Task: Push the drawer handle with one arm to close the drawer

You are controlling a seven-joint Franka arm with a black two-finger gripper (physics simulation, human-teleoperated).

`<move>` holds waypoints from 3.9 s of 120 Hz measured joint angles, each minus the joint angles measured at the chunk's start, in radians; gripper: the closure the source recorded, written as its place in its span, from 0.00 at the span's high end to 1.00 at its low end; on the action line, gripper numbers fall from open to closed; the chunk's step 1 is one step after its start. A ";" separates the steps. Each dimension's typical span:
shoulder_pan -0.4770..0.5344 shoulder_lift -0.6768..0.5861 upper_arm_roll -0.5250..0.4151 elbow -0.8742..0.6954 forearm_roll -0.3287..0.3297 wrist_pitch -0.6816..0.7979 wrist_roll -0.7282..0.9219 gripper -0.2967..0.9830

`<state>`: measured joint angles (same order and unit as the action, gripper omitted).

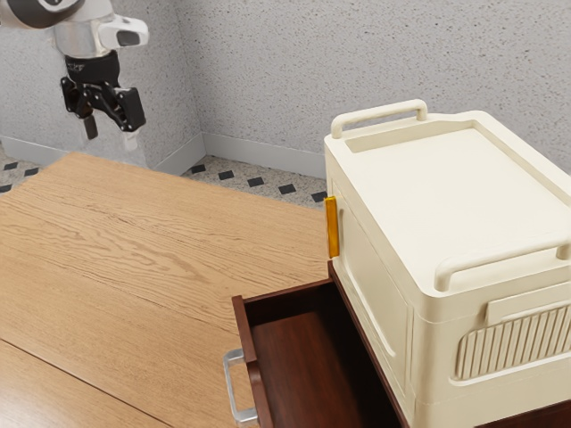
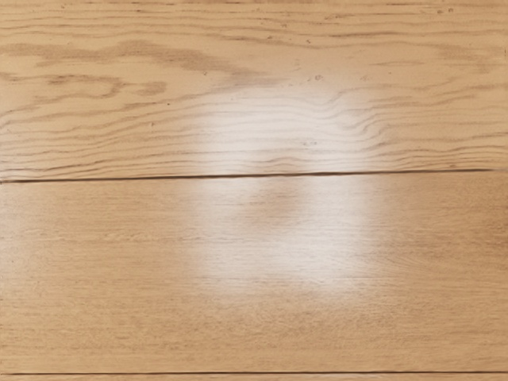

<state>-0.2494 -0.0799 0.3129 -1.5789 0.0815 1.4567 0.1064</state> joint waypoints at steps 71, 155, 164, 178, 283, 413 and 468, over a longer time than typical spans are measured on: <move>-0.002 -0.554 -0.089 -0.593 0.024 0.071 0.067 0.47; -0.360 -0.516 -0.136 -1.197 0.111 0.694 0.007 0.16; -0.368 -0.519 -0.220 -1.196 0.059 0.722 -0.006 0.16; -0.370 -0.513 -0.280 -1.189 0.007 0.748 -0.028 0.16; -0.369 -0.189 -0.350 -0.948 -0.019 0.870 -0.095 0.15; -0.364 -0.028 -0.433 -0.743 -0.002 1.035 0.021 0.17; -0.068 -0.097 -0.103 -0.246 -0.022 0.248 0.009 0.42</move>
<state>-0.3177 -0.1768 0.2098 -1.8250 0.0593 1.7049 0.1156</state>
